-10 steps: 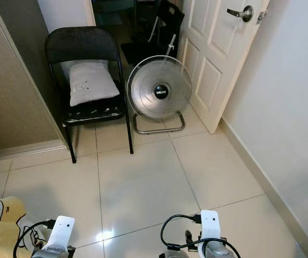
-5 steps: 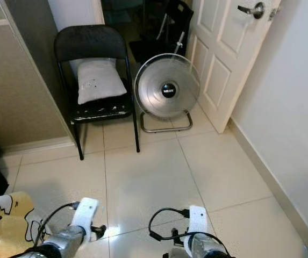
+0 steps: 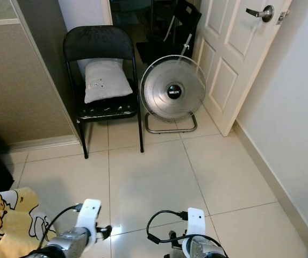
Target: Clean up the room
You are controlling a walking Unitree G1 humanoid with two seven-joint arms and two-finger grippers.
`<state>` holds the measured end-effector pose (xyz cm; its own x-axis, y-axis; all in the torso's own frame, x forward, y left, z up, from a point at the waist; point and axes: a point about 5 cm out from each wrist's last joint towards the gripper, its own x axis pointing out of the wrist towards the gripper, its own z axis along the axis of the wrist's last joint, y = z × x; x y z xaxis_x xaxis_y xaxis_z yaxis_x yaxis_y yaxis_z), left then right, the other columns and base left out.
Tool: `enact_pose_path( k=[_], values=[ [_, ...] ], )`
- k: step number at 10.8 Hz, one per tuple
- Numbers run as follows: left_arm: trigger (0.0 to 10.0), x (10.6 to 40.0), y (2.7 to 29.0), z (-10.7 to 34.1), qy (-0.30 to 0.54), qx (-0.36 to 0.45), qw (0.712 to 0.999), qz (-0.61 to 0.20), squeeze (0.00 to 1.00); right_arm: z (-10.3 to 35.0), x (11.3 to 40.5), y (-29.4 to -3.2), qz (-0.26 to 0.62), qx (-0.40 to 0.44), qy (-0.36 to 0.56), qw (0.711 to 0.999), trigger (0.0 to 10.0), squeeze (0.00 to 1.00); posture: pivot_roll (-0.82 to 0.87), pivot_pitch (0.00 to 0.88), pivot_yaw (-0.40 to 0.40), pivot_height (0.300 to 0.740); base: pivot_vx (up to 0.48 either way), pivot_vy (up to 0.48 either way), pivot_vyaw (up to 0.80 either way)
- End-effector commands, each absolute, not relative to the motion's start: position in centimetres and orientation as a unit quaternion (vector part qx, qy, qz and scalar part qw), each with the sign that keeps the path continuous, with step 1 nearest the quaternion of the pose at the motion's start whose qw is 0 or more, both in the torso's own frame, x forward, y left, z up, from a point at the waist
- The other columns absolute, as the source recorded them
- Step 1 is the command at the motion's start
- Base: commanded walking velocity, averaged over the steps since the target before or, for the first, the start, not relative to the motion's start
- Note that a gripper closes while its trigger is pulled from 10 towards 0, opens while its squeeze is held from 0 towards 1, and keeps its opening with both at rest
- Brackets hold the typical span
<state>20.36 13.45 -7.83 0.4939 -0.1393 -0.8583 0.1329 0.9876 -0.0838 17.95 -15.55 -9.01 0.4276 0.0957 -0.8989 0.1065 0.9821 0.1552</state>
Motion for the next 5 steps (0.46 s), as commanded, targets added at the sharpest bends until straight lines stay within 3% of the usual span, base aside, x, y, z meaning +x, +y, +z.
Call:
enact_pose_path(
  k=[1,2,3,4,5],
  values=[
    [10.0,21.8,12.8,-7.0,0.469,-0.021,0.878,-0.09,0.0,-8.6,18.7,-15.4,0.007,0.098,0.515,0.851,10.0,0.0,-0.15,0.0,0.026,0.719,0.0,0.0,0.0],
    [10.0,24.0,12.1,-5.5,0.421,-0.059,0.9,-0.095,0.0,-7.2,21.2,-16.6,-0.002,0.065,0.457,0.887,10.0,0.0,-0.14,0.0,0.03,0.719,0.0,0.0,0.0],
    [10.0,25.5,11.8,-4.4,0.39,-0.081,0.912,-0.097,0.0,-6.3,22.6,-17.3,-0.009,0.055,0.424,0.904,10.0,0.0,-0.14,0.0,0.031,0.719,0.0,0.0,0.0],
    [10.0,30.4,11.6,0.2,0.281,-0.116,0.947,-0.102,0.0,-2.5,27.0,-19.1,-0.031,0.039,0.314,0.948,10.0,0.0,-0.15,0.0,0.04,0.719,0.0,0.0,0.0],
    [10.0,33.1,11.5,3.6,0.2,-0.13,0.965,-0.111,0.0,0.2,29.4,-19.6,-0.032,0.043,0.242,0.969,10.0,0.0,-0.16,0.0,0.041,0.719,0.0,0.0,0.0]
  ],
)
